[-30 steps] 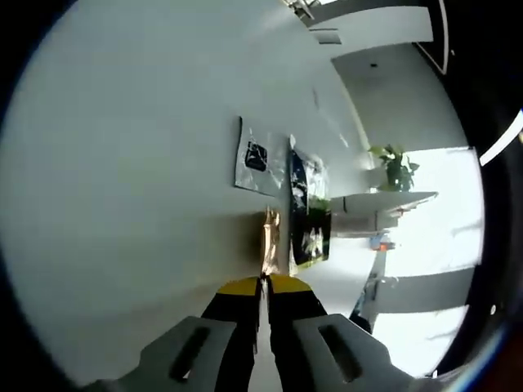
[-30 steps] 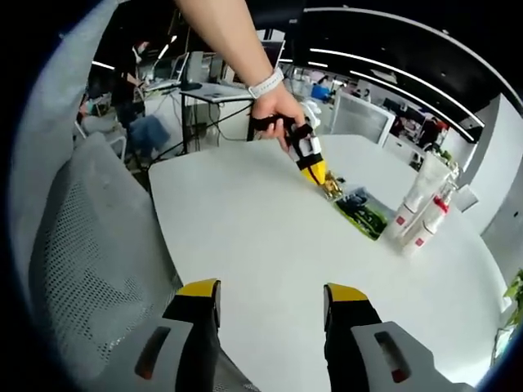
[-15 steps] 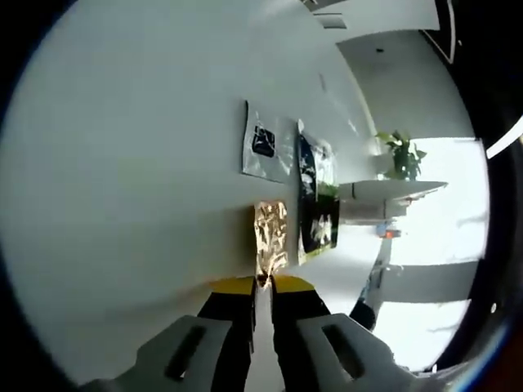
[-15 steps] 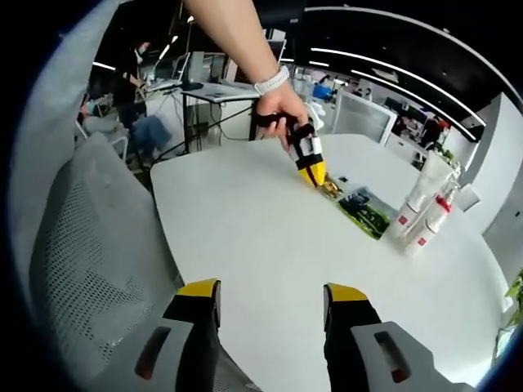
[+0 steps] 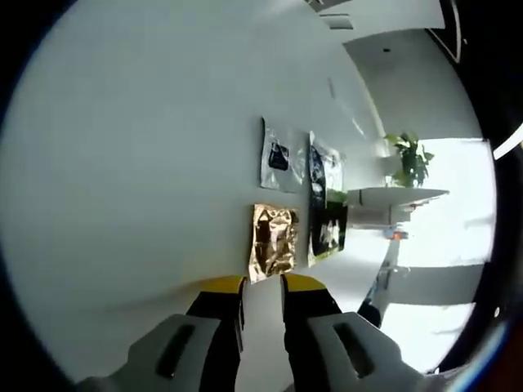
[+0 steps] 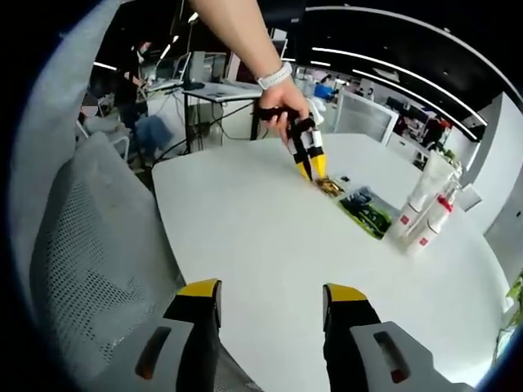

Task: Arrange the skincare products in the storage area until every visible bottle or jar stands upright without overlapping.

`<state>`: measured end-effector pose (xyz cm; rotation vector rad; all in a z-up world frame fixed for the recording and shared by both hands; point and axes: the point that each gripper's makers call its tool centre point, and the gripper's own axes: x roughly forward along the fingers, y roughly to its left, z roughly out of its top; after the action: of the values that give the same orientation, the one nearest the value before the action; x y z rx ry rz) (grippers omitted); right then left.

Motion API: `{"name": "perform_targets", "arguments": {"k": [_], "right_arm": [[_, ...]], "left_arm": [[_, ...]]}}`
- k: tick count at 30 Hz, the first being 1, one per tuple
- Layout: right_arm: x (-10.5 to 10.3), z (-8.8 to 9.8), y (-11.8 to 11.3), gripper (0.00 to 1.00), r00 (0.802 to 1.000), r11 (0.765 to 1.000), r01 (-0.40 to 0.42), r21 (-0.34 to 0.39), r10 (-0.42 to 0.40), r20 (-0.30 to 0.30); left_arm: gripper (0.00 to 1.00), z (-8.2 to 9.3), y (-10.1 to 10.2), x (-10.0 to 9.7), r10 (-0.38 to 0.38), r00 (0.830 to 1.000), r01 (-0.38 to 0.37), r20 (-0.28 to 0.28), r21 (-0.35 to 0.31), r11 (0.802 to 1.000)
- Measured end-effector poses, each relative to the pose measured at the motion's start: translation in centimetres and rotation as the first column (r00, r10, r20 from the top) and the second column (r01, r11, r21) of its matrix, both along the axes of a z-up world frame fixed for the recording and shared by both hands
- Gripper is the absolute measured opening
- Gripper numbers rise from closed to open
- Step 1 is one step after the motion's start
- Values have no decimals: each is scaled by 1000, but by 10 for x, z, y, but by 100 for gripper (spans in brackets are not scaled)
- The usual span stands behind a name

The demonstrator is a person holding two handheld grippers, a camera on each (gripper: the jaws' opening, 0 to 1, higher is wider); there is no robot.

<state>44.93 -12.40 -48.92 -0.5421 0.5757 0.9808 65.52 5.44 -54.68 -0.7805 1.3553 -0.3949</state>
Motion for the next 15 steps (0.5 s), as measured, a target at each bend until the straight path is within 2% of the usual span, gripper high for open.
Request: {"name": "perform_targets", "arguments": {"k": [4,6,11,15], "right_arm": [[0,0,0,47,1000,1000,2,-1,-2,0],[0,0,-1,47,1000,1000,2,-1,-2,1],[0,0,0,46,1000,1000,1,-1,-1,-1],[0,-1,-1,46,1000,1000,2,-4,-2,0]], "left_arm": [[14,2,9,9,8,999,-9,41,35,999],[13,5,9,21,8,993,-13,116,41,999],[12,3,5,24,-12,990,1,139,77,997],[12,0,0,22,-35,990,24,140,80,996]]}}
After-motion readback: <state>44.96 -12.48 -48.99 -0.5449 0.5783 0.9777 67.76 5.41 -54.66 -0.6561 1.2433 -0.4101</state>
